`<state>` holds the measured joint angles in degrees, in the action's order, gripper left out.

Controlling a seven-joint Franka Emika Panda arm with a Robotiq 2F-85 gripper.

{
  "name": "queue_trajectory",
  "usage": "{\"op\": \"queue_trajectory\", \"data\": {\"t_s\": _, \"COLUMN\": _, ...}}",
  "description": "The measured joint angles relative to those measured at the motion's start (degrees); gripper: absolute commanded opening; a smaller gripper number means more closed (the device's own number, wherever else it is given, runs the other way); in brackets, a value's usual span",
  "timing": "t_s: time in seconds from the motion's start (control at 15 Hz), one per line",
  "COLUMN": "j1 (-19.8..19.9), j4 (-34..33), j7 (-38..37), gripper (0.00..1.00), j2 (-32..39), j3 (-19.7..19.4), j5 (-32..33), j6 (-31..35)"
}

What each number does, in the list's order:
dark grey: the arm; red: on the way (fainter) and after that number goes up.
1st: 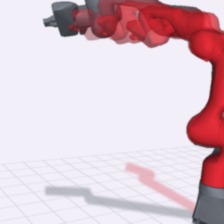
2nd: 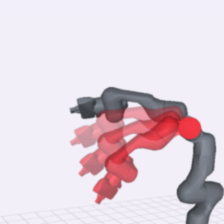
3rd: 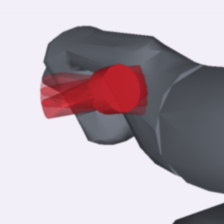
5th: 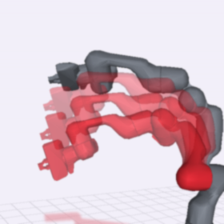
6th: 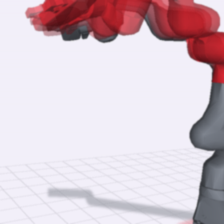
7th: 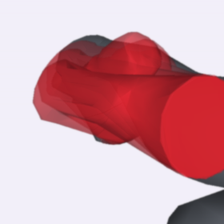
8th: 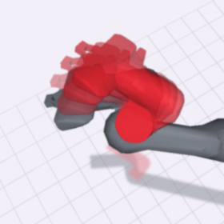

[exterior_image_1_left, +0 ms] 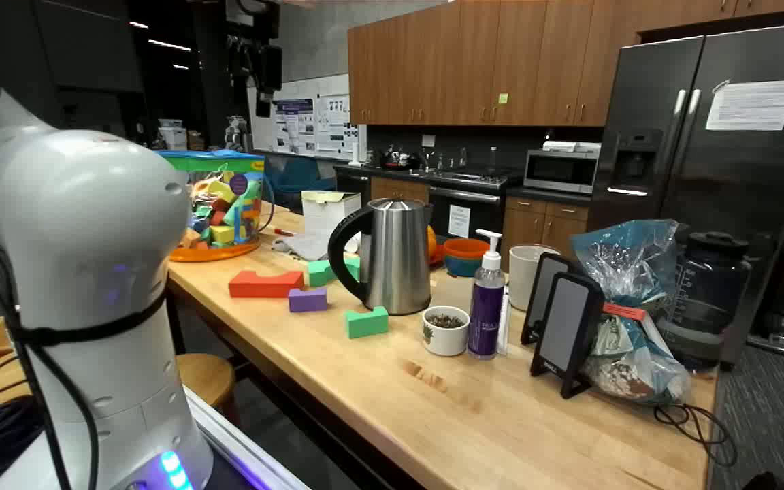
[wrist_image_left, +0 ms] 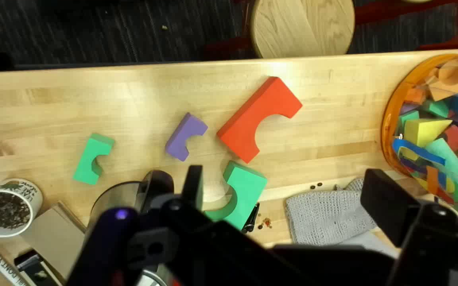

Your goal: Open the lid of the kettle by pressing on the button at the center, push the kettle slightly forward and then close the lid

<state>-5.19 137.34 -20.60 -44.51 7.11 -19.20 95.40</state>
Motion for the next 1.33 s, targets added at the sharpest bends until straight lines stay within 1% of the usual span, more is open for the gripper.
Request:
{"op": "queue_trajectory", "data": {"t_s": 1.0, "j1": 0.0, "j4": -0.09, "j7": 0.02, "gripper": 1.0, "j2": -0.06, "j3": 0.0, "j5": 0.0, "j6": 0.11}}
{"op": "queue_trajectory", "data": {"t_s": 1.2, "j1": 0.29, "j4": -0.04, "j7": 1.06, "gripper": 1.0, "j2": 0.05, "j3": 1.1, "j5": 0.42, "j6": -0.36}}
{"op": "queue_trajectory", "data": {"t_s": 1.33, "j1": -0.02, "j4": -0.01, "j7": 4.49, "gripper": 1.0, "j2": 0.11, "j3": 2.99, "j5": 2.08, "j6": -0.14}}
